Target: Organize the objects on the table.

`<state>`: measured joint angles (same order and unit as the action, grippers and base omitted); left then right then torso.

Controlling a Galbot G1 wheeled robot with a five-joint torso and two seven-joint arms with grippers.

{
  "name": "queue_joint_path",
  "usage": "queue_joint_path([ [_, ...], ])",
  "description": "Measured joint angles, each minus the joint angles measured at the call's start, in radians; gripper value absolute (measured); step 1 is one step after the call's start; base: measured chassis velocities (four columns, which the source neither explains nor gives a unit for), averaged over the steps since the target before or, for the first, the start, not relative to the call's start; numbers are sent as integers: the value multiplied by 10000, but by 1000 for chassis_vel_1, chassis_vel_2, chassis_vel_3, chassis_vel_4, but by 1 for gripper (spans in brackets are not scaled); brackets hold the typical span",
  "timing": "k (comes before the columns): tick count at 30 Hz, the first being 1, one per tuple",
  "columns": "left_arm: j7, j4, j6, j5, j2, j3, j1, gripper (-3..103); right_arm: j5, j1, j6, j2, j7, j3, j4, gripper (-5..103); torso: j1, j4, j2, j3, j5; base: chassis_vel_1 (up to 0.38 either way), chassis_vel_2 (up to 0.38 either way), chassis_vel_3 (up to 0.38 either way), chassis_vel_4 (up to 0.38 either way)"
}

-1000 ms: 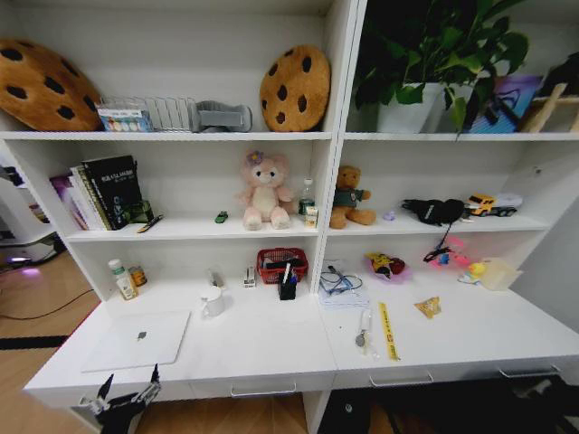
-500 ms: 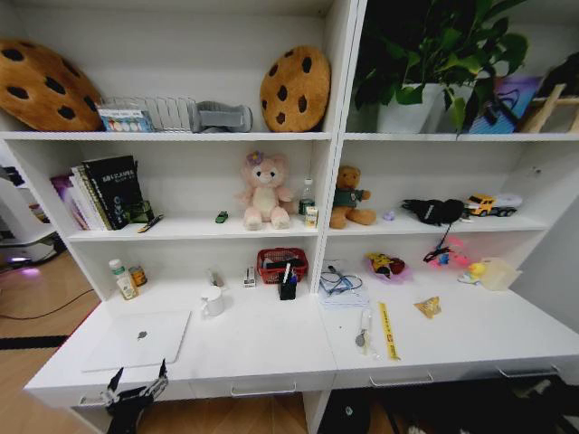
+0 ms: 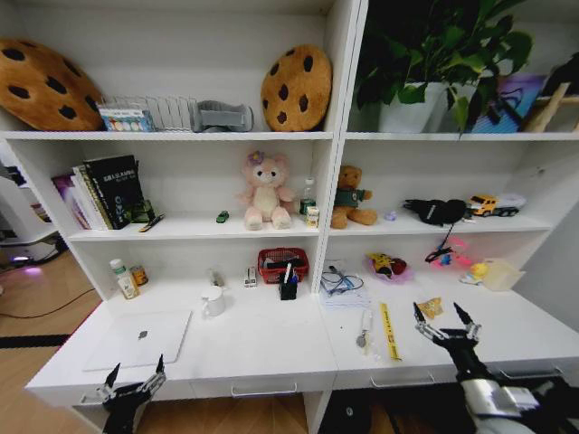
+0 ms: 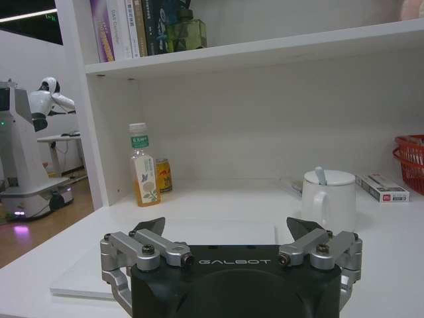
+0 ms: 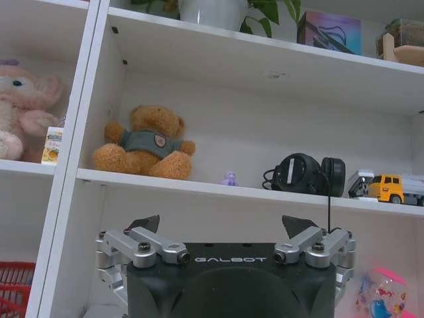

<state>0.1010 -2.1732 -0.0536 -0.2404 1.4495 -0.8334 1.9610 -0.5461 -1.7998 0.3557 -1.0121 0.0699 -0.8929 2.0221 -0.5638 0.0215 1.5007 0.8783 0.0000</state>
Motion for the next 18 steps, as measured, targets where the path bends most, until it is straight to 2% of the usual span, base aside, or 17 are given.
queue_joint_path([
  [10, 0, 140, -22, -81, -35, -52, -43, 100, 124, -36, 65, -250, -6, 197, -299, 100, 0, 0, 1, -1, 0, -21, -23, 21, 30],
  [18, 5, 274, 8, -99, -58, -33, -46, 100, 127, 154, 120, -273, -16, 354, -504, 100, 0, -3, 1, -1, -4, -180, -159, 165, 172],
])
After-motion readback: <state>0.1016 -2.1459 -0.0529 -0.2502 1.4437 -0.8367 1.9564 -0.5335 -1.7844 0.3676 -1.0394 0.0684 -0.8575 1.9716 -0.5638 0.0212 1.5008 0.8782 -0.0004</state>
